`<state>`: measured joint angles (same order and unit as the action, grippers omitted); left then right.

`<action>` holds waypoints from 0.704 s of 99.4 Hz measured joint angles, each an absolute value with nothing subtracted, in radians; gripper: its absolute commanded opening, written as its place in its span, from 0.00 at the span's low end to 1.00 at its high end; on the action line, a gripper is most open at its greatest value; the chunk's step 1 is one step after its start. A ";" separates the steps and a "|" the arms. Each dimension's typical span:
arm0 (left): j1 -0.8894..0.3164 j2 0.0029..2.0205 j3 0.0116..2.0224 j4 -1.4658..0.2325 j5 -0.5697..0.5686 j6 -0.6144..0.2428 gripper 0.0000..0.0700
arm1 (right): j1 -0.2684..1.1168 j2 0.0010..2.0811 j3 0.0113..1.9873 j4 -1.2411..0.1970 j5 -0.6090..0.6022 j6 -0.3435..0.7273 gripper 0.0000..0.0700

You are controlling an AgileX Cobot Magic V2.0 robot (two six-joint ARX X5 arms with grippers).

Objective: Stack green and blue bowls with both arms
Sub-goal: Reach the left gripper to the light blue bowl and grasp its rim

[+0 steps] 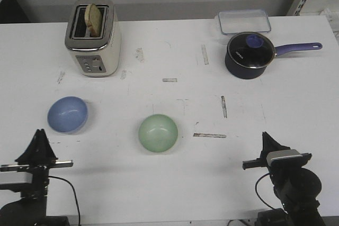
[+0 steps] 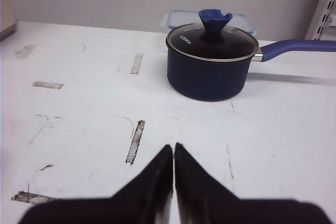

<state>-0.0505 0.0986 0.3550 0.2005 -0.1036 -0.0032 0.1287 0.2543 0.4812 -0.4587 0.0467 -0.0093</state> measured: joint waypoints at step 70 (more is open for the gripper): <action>0.206 1.078 1.331 -0.659 -0.025 0.088 0.02 | 0.129 0.255 0.481 -0.459 0.050 -0.009 0.00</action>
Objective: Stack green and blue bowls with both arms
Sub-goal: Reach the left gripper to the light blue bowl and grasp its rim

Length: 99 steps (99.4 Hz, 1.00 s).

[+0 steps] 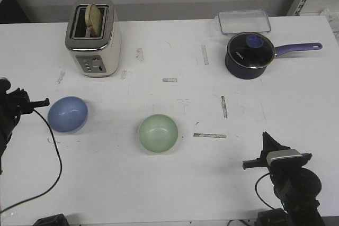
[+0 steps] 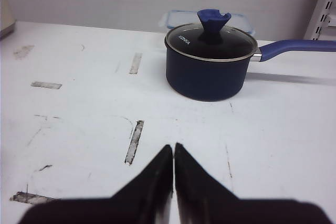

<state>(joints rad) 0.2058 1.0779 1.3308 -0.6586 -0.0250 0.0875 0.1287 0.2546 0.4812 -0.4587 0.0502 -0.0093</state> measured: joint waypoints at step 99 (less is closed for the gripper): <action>0.265 1.661 1.330 -0.807 0.026 0.030 0.35 | 0.129 0.255 0.481 -0.459 0.052 -0.009 0.00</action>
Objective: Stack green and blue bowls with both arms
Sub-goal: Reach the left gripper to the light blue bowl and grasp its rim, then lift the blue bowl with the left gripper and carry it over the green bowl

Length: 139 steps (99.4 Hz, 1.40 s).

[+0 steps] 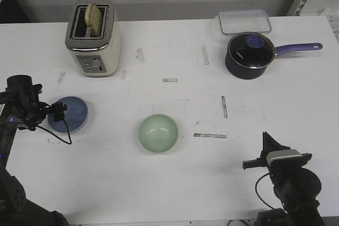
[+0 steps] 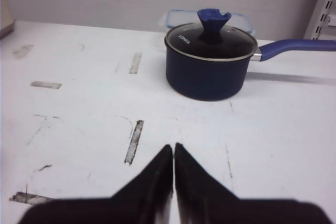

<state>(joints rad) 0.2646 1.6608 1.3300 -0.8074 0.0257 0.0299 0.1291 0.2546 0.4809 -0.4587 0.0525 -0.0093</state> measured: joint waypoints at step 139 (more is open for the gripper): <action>-0.409 1.463 1.558 -0.924 0.255 -0.144 0.00 | 0.129 0.255 0.480 -0.459 0.052 -0.009 0.00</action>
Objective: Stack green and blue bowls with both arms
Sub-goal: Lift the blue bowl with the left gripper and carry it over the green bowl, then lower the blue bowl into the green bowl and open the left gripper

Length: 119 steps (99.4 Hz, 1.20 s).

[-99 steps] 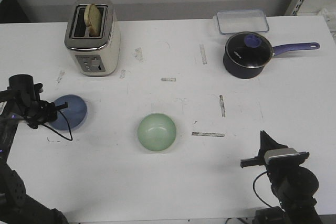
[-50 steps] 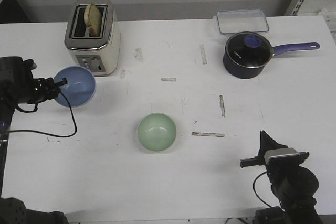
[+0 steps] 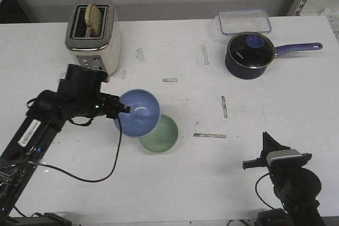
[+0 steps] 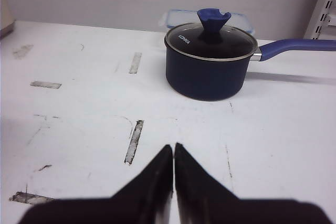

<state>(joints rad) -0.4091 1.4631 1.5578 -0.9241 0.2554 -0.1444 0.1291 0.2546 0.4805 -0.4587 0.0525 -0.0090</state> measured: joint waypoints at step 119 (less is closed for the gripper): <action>-0.541 1.745 1.557 -0.911 0.186 -0.134 0.98 | 0.129 0.255 0.480 -0.459 0.052 -0.009 0.00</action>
<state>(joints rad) -0.5411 1.7451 1.5566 -0.9112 0.1856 -0.1341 0.1291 0.2546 0.4805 -0.4587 0.0525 -0.0090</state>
